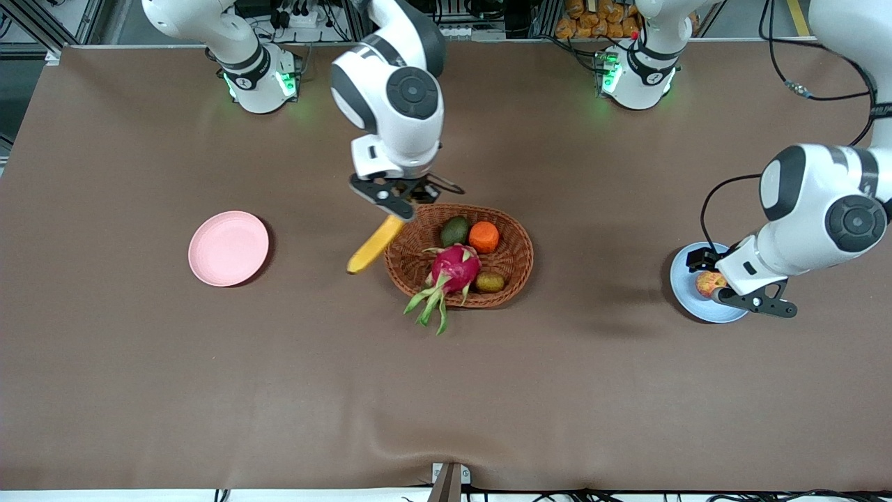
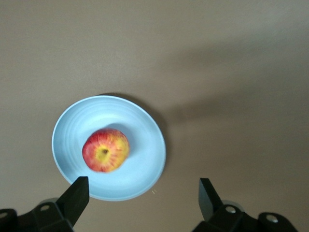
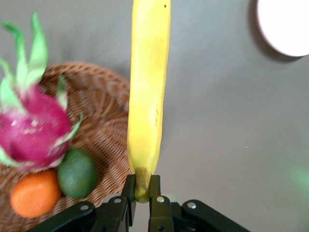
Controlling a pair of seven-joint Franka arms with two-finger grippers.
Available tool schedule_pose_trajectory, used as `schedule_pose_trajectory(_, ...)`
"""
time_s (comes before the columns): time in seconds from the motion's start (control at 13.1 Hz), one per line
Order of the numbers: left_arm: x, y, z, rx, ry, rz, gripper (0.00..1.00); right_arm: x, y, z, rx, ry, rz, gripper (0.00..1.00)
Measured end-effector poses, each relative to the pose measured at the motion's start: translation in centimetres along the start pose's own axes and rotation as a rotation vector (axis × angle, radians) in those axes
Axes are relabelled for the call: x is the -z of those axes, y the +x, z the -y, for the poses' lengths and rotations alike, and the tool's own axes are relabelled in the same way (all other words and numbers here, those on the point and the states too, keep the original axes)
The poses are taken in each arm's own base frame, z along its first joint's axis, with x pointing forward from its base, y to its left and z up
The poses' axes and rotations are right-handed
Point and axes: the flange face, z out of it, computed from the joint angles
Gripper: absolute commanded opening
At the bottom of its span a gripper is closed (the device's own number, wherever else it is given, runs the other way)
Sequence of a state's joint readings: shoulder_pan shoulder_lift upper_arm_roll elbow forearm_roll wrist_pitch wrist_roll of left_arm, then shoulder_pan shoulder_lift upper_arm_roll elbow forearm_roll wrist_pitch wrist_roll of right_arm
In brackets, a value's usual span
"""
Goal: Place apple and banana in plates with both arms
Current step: 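Release the apple with the left gripper while the right gripper carries the banana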
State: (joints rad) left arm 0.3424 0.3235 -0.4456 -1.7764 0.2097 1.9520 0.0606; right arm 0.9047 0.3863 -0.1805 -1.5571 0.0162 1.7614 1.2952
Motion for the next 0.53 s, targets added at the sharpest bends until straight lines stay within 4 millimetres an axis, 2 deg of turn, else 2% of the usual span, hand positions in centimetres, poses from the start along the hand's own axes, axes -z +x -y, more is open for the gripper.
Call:
schedule_pose_trajectory(0.23, 5.0, 0.7, -2.0, 0.019, 0.001, -0.010, 1.00, 1.5, 4.9, -3.3, 0.006, -0.034, 0.030, 0.00)
schedule_pose_trajectory(0.38, 7.0, 0.9, -2.4, 0.026, 0.001, -0.025, 1.00, 2.1, 8.3, -5.9, 0.034, -0.045, 0.056, 0.00)
schedule_pose_trajectory(0.53, 8.2, 0.9, -1.8, 0.036, 0.002, -0.031, 1.00, 2.6, 11.6, -9.0, 0.084, -0.049, 0.085, 0.00)
